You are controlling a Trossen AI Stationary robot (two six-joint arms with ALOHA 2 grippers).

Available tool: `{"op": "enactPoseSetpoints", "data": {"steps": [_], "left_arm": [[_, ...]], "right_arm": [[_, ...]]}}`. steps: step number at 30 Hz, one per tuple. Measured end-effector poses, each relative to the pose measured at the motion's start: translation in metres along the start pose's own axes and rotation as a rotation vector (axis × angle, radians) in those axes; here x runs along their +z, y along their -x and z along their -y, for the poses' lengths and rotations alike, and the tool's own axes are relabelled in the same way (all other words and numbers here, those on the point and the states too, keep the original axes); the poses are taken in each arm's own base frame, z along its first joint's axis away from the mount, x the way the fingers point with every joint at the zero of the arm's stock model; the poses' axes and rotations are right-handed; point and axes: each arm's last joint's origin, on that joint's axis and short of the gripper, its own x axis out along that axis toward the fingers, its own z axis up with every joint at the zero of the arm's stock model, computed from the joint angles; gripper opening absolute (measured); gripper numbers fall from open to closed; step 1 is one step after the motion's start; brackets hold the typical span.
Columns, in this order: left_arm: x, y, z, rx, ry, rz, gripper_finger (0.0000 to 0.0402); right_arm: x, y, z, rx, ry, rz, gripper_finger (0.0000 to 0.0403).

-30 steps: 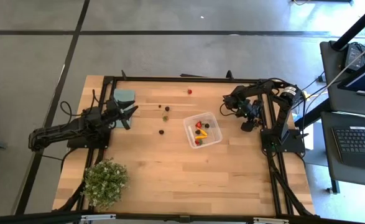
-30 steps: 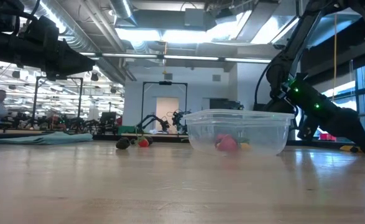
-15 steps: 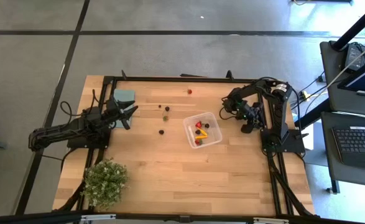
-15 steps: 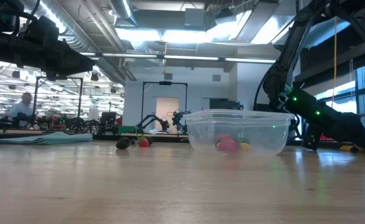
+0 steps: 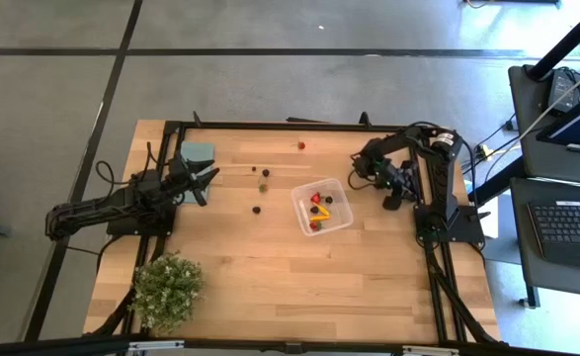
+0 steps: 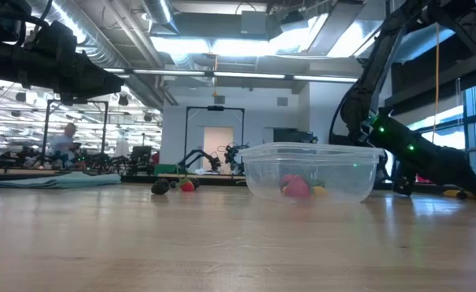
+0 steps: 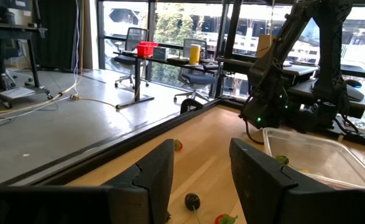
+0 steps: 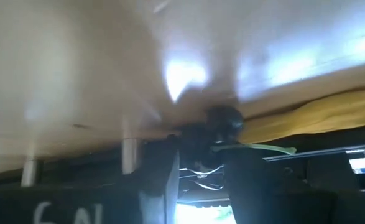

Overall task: Pick and placing Produce into tupperware
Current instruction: Put the middle right cherry into the transparent bin

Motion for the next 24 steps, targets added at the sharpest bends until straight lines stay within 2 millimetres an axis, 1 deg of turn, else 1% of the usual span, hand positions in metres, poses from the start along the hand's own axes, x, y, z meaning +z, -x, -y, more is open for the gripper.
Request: {"op": "enactPoseSetpoints", "data": {"steps": [2, 4, 6, 8, 12, 15, 18, 21, 24], "left_arm": [[0.000, 0.000, 0.000, 0.000, 0.000, 0.000, 0.0149], [0.000, 0.000, 0.000, 0.001, 0.000, 0.000, 0.0149], [0.000, 0.000, 0.000, 0.001, 0.000, 0.000, 0.0149], [0.000, 0.000, 0.000, 0.000, 0.000, 0.000, 0.0149], [0.000, 0.000, 0.000, 0.001, 0.000, 0.000, 0.0149], [0.000, 0.000, 0.000, 0.001, 0.000, 0.000, 0.0149], [0.000, 0.000, 0.000, 0.001, 0.000, 0.000, 0.0149], [0.000, 0.000, 0.000, 0.001, 0.000, 0.000, 0.0149], [0.000, 0.000, 0.000, 0.001, -0.001, 0.000, 0.0149]], "right_arm": [[-0.001, 0.005, 0.001, -0.001, -0.004, 0.015, 0.0102], [-0.002, 0.014, 0.003, 0.000, -0.018, 0.054, 0.0102], [-0.009, 0.025, 0.005, 0.015, -0.030, 0.054, 0.0103], [-0.017, 0.040, 0.007, 0.060, -0.036, 0.075, 0.0105], [-0.038, 0.074, 0.010, 0.210, -0.035, 0.179, 0.0105], [-0.056, 0.103, 0.011, 0.301, -0.010, 0.326, 0.0105], [-0.073, 0.135, 0.008, 0.355, 0.021, 0.539, 0.0105], [-0.088, 0.168, -0.003, 0.344, 0.081, 0.791, 0.0105], [-0.100, 0.199, -0.019, 0.307, 0.155, 1.046, 0.0105]]}}
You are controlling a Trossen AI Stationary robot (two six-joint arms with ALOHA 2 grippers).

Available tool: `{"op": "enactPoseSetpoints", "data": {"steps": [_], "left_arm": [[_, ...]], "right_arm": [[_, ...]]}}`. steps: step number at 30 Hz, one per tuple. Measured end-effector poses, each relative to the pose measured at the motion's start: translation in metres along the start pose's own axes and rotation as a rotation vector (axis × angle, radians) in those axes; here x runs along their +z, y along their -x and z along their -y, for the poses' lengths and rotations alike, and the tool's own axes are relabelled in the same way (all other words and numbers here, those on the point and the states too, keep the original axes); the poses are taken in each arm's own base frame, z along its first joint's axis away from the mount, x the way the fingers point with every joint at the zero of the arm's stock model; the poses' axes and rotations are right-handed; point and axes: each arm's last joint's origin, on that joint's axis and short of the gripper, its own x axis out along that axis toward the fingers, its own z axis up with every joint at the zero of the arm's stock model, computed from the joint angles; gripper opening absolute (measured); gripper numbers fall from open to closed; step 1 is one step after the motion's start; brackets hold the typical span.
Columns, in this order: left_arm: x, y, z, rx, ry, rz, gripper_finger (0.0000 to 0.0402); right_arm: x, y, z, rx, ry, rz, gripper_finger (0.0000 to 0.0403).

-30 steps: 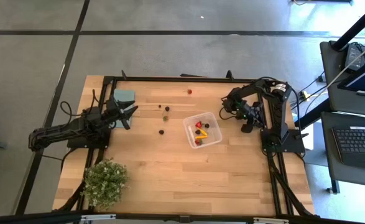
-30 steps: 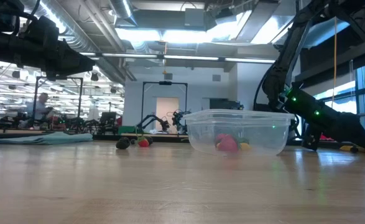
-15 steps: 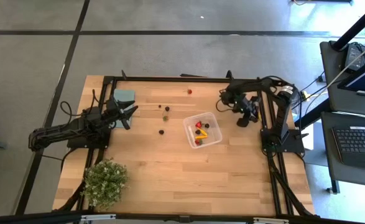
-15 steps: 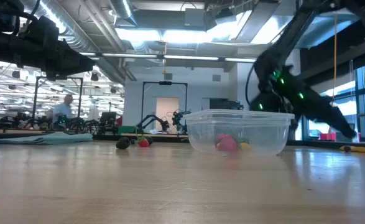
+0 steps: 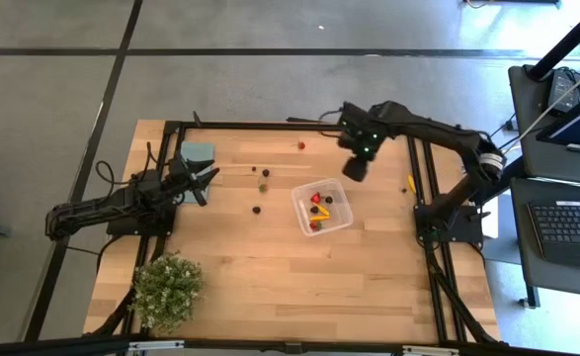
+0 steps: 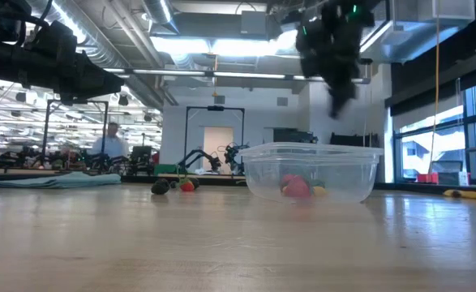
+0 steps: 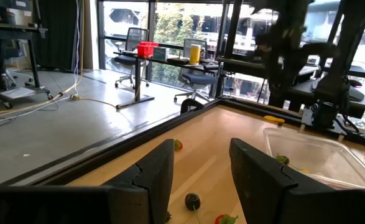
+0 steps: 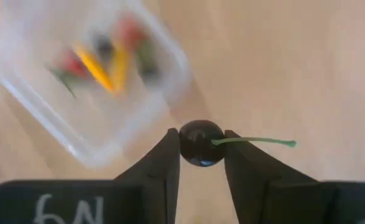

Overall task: Pick and placing Produce into tupperware
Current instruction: Put the middle right cherry into the transparent bin

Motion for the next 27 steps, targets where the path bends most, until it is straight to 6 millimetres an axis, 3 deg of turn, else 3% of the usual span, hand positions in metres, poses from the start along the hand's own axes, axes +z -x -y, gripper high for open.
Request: {"op": "enactPoseSetpoints", "data": {"steps": [5, 11, 19, 27], "left_arm": [[0.000, 0.000, 0.000, 0.000, 0.000, 0.000, 0.0149], [0.000, 0.000, 0.000, 0.000, 0.000, 0.000, 0.0149], [0.000, 0.000, 0.000, 0.000, 0.000, 0.000, 0.0149], [0.000, 0.000, 0.000, 0.000, 0.000, 0.000, 0.0149]], "right_arm": [[0.022, 0.006, -0.041, 0.048, 0.087, 0.221, 0.0106], [0.028, -0.030, -0.068, 0.033, 0.113, 0.137, 0.0106], [0.014, -0.103, -0.076, -0.061, 0.058, 0.020, 0.0106], [-0.003, -0.136, -0.068, -0.057, -0.008, 0.031, 0.0109]]}}
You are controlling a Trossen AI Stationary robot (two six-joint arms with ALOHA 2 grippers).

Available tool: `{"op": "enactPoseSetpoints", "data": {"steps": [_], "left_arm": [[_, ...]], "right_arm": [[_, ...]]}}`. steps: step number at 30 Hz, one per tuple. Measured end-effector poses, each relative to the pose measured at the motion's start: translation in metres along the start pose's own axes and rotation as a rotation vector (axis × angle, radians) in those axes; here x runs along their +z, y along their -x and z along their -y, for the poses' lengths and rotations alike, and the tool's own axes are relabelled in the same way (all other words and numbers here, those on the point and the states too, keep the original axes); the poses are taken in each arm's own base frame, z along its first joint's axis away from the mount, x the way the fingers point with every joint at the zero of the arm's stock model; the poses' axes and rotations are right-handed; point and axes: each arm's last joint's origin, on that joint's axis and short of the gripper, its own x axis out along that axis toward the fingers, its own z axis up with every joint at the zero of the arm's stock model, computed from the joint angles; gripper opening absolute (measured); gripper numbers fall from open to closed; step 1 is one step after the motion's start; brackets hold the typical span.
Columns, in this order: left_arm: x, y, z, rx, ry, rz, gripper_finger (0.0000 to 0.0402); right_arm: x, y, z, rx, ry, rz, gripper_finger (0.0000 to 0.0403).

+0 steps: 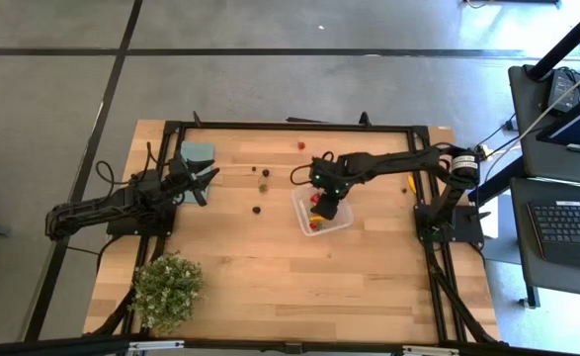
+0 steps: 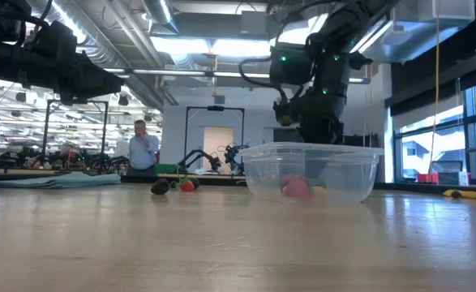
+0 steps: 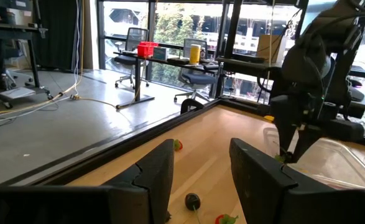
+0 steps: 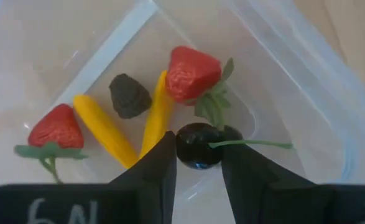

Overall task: Pick and placing Produce into tupperware
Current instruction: Put the middle right cherry into the transparent bin, then put the corn into the transparent bin

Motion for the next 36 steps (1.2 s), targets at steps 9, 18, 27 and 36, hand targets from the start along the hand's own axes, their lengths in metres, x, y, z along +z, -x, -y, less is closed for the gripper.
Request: {"op": "enactPoseSetpoints", "data": {"steps": [9, 18, 27, 36], "left_arm": [[0.000, 0.000, 0.000, 0.000, 0.000, 0.000, 0.0149], [0.000, 0.000, 0.000, 0.000, 0.000, 0.000, 0.0149], [0.000, 0.000, 0.000, 0.000, 0.000, 0.000, 0.0149], [0.000, 0.000, 0.000, 0.000, 0.000, 0.000, 0.0149]], "right_arm": [[-0.004, -0.005, 0.000, 0.022, -0.004, -0.012, 0.0158], [0.004, 0.006, -0.002, 0.026, 0.000, -0.012, 0.0203], [0.024, 0.058, -0.009, -0.010, 0.027, -0.089, 0.0237], [0.010, 0.089, 0.019, -0.261, -0.119, -0.264, 0.0226]]}}
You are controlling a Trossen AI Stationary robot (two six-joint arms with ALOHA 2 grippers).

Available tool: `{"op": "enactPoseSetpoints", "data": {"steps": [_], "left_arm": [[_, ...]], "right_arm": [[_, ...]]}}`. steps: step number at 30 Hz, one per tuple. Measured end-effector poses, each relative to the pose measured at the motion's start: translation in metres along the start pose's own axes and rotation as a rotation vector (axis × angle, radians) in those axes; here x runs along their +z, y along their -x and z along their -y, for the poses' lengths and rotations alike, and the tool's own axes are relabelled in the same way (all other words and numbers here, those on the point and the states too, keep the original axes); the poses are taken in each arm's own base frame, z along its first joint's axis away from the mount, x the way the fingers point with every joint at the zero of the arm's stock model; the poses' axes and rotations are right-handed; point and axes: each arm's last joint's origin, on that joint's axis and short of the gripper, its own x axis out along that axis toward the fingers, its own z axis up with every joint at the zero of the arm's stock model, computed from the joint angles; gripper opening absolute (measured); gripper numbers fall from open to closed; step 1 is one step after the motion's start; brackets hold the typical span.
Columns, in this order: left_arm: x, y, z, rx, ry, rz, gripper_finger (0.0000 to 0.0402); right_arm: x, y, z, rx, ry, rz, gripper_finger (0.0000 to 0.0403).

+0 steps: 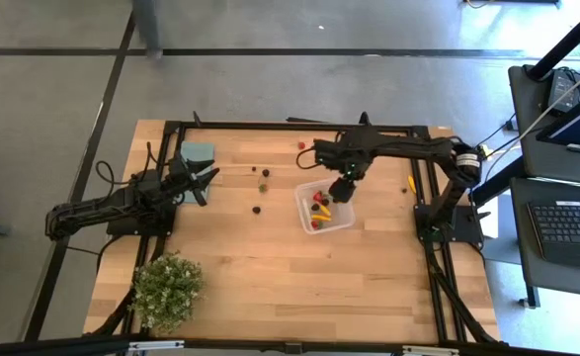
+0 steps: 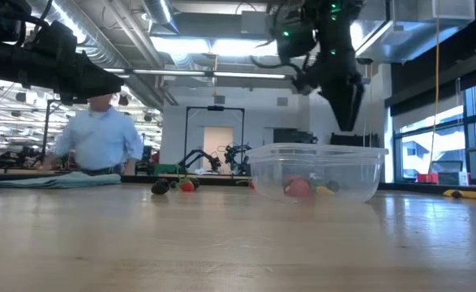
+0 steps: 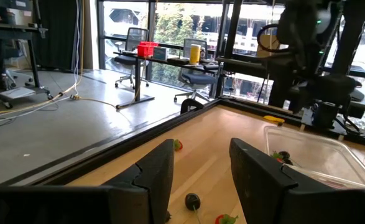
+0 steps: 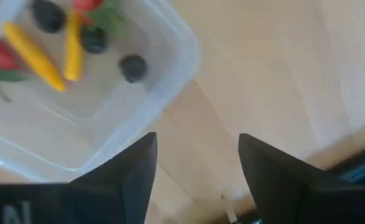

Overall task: Pick and placing Produce into tupperware
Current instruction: Put the corn into the transparent bin

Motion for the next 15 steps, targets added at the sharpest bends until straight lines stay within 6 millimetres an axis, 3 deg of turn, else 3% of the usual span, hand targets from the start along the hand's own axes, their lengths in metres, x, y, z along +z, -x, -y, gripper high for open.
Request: {"op": "enactPoseSetpoints", "data": {"steps": [6, 11, 15], "left_arm": [[0.000, 0.000, 0.000, 0.000, 0.000, 0.000, 0.0149], [0.000, 0.000, 0.000, 0.000, 0.000, 0.000, 0.0149], [0.000, 0.000, 0.000, 0.001, 0.000, 0.000, 0.0149]], "right_arm": [[-0.027, -0.012, 0.035, -0.009, -0.177, 0.028, 0.0217], [-0.067, -0.023, 0.071, -0.040, -0.419, 0.088, 0.0214], [-0.094, -0.041, 0.086, -0.038, -0.532, 0.093, 0.0214]]}}
